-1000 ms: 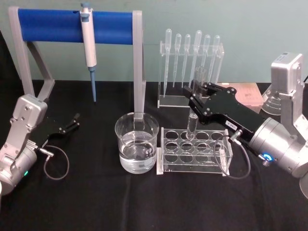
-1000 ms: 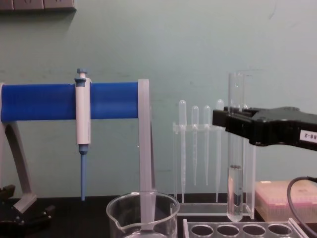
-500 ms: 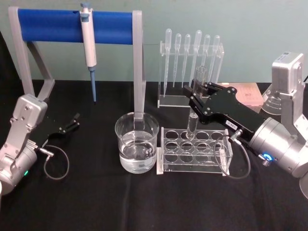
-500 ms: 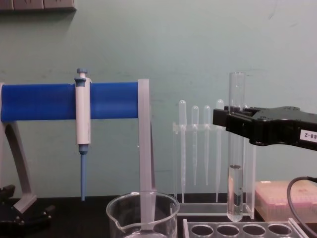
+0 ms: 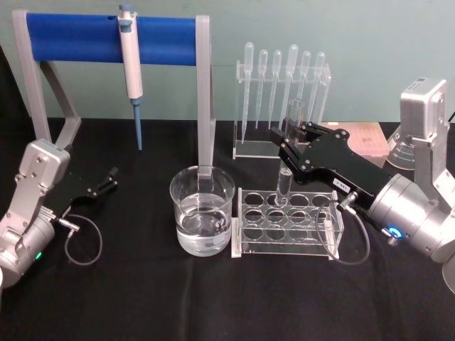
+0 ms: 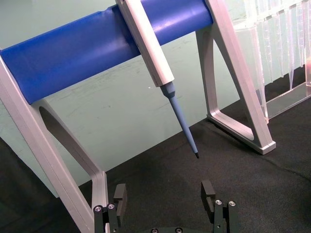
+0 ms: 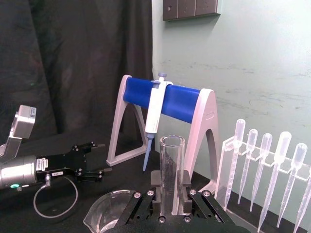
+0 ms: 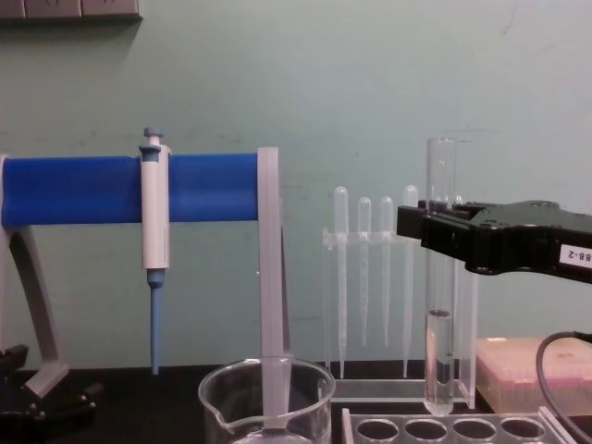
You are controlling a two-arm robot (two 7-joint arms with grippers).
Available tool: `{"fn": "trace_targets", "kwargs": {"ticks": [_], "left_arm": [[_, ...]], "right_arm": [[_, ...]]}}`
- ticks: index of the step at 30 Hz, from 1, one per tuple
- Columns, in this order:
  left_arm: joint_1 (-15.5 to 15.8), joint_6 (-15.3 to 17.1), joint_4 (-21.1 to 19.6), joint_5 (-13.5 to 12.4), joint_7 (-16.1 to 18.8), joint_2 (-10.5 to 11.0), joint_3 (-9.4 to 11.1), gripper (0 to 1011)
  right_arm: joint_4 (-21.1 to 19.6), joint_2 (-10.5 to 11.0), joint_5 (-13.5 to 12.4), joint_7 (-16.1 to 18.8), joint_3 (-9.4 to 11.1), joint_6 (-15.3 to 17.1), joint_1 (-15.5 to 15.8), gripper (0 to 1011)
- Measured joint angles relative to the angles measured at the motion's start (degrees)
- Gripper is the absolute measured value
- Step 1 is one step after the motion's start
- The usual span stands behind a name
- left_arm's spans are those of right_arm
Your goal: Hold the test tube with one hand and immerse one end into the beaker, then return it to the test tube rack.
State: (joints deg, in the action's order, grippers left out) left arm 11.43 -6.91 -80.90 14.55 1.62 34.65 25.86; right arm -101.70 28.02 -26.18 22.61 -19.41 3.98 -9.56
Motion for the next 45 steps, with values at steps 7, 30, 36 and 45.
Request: {"fn": "trace_targets", "kwargs": {"ticks": [7,30,36,45], "left_arm": [[0.00,0.00,0.00,0.00,0.00,0.00,0.00,1000],[0.00,0.00,0.00,0.00,0.00,0.00,0.00,1000],[0.00,0.00,0.00,0.00,0.00,0.00,0.00,1000],[0.00,0.00,0.00,0.00,0.00,0.00,0.00,1000]], "right_arm": [[0.03,0.03,0.03,0.03,-0.03,0.01,-0.03,224],[0.03,0.03,0.05,0.08,-0.03,0.00,-0.04,224],[0.02,0.04,0.05,0.08,-0.03,0.00,-0.03,224],[0.03,0.03,0.05,0.08,-0.03,0.00,-0.04,224]]}}
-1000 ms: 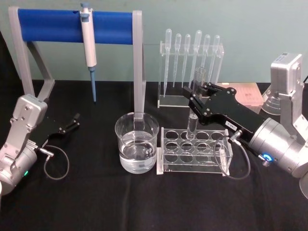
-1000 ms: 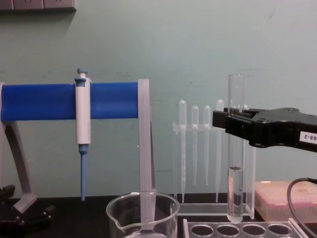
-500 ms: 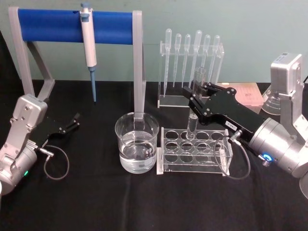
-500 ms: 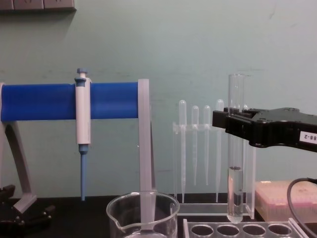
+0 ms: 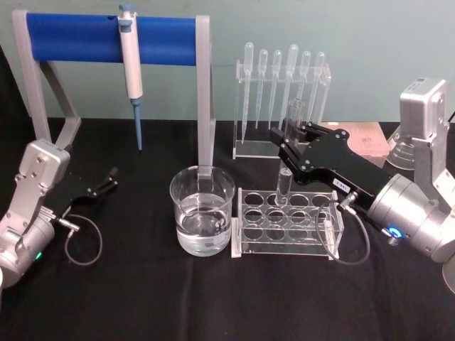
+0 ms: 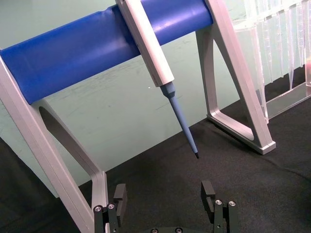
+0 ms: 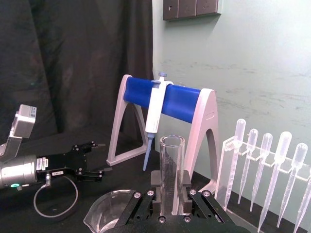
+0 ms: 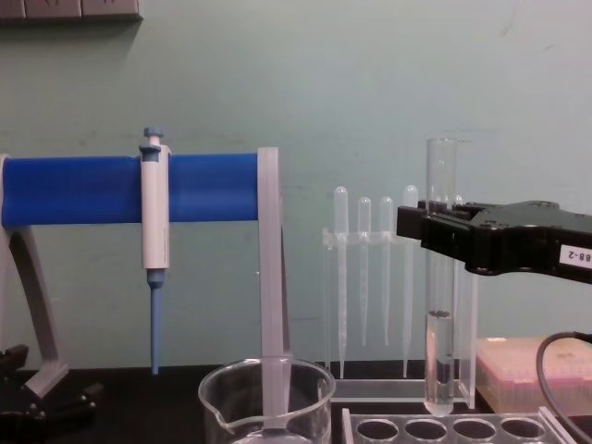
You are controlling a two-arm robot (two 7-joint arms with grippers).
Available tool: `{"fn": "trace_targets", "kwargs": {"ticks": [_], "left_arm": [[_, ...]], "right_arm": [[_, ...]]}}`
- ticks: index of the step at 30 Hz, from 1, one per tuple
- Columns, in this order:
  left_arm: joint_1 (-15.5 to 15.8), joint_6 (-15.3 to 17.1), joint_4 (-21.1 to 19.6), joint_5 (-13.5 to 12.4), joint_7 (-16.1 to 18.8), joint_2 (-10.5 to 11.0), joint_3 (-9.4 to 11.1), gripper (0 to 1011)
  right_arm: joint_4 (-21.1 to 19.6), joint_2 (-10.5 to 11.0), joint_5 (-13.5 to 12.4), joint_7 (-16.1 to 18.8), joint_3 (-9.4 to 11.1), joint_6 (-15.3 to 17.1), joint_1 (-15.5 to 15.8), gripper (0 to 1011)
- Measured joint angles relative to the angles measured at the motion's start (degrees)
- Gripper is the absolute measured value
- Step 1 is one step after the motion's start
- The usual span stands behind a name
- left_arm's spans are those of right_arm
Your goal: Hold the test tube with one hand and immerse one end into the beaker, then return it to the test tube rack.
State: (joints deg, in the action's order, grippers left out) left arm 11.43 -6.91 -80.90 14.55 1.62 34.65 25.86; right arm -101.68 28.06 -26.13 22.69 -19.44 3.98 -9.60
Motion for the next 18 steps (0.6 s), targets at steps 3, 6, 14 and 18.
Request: {"fn": "trace_targets", "kwargs": {"ticks": [3,6,14,18], "left_arm": [[-0.01,0.00,0.00,0.00,0.00,0.00,0.00,1000],[0.00,0.00,0.00,0.00,0.00,0.00,0.00,1000],[0.00,0.00,0.00,0.00,0.00,0.00,0.00,1000],[0.00,0.00,0.00,0.00,0.00,0.00,0.00,1000]], "right_arm": [[0.00,0.00,0.00,0.00,0.00,0.00,0.00,224],[0.00,0.00,0.00,0.00,0.00,0.00,0.00,224],[0.00,0.00,0.00,0.00,0.00,0.00,0.00,224],[0.00,0.00,0.00,0.00,0.00,0.00,0.01,224]]}}
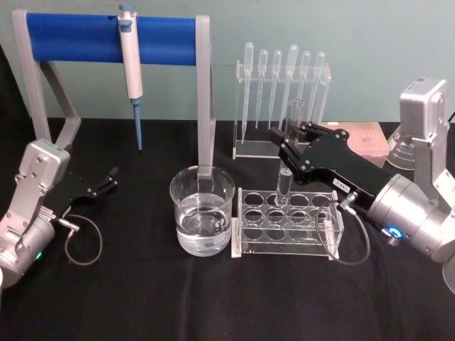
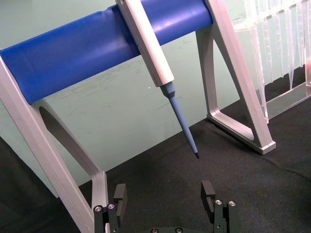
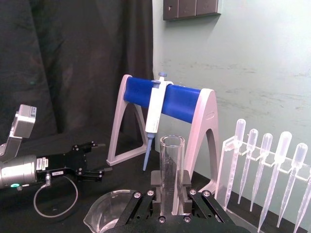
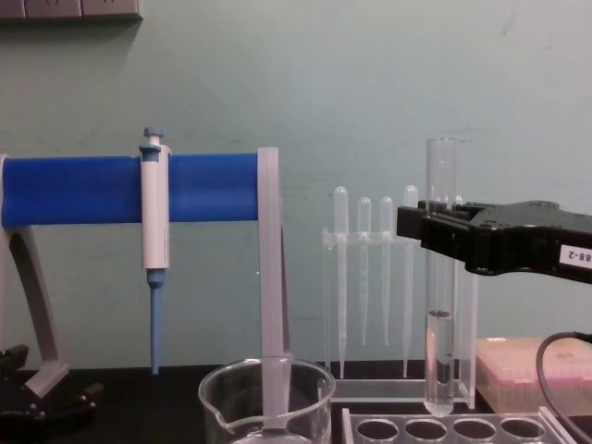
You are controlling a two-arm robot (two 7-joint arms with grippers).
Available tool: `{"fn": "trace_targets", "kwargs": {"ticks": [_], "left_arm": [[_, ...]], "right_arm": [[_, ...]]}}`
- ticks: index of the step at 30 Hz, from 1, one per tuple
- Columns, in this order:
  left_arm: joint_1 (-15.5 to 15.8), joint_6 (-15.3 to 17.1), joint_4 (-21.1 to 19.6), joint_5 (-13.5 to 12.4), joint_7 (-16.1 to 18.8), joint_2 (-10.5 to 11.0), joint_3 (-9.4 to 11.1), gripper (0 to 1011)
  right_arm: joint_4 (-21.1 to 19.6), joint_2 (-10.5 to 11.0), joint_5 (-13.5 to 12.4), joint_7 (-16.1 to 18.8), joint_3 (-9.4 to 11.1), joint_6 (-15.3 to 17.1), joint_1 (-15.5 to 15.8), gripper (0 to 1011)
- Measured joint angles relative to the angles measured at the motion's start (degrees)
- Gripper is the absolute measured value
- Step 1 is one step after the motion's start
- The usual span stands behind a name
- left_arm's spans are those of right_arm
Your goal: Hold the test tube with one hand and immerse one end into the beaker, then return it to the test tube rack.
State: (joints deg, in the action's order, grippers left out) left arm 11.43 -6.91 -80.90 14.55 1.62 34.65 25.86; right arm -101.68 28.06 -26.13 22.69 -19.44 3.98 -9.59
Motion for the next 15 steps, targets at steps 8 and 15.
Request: {"fn": "trace_targets", "kwargs": {"ticks": [8,15], "left_arm": [[0.00,0.00,0.00,0.00,0.00,0.00,0.00,1000],[0.00,0.00,0.00,0.00,0.00,0.00,0.00,1000]], "right_arm": [[0.00,0.00,0.00,0.00,0.00,0.00,0.00,224],[0.00,0.00,0.00,0.00,0.00,0.00,0.00,224]]}}
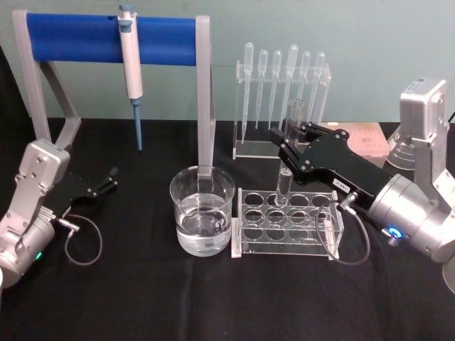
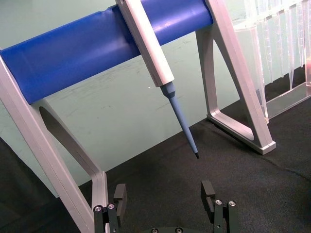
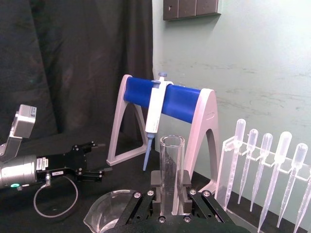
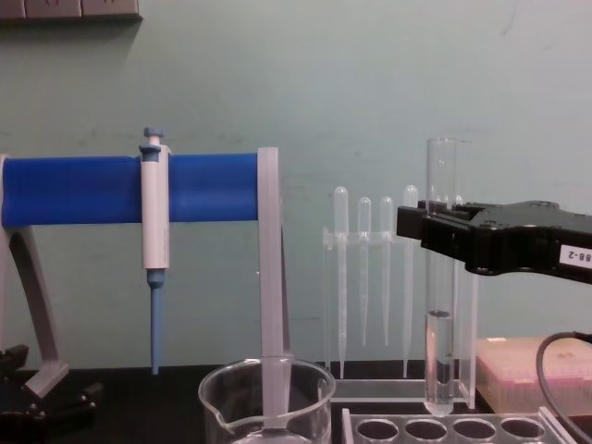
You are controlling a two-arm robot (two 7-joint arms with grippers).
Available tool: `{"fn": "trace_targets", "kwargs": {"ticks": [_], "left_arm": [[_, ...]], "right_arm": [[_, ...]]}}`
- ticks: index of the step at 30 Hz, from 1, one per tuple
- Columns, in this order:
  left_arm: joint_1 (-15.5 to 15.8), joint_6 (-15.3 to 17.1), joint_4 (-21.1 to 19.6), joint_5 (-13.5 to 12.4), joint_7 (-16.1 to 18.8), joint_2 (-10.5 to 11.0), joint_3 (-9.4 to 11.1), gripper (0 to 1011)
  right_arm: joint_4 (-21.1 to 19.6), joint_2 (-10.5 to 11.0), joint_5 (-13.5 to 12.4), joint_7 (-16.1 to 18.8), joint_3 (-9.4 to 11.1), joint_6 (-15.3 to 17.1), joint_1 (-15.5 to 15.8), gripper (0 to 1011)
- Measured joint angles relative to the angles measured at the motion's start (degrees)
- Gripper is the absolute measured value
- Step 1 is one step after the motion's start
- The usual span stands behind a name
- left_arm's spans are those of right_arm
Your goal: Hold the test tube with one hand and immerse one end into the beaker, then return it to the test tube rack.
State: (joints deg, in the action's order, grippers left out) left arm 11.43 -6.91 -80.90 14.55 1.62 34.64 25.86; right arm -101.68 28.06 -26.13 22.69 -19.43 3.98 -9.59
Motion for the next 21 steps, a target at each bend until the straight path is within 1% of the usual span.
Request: {"fn": "trace_targets", "kwargs": {"ticks": [21], "left_arm": [[0.00,0.00,0.00,0.00,0.00,0.00,0.00,1000]], "right_arm": [[0.00,0.00,0.00,0.00,0.00,0.00,0.00,224]]}}
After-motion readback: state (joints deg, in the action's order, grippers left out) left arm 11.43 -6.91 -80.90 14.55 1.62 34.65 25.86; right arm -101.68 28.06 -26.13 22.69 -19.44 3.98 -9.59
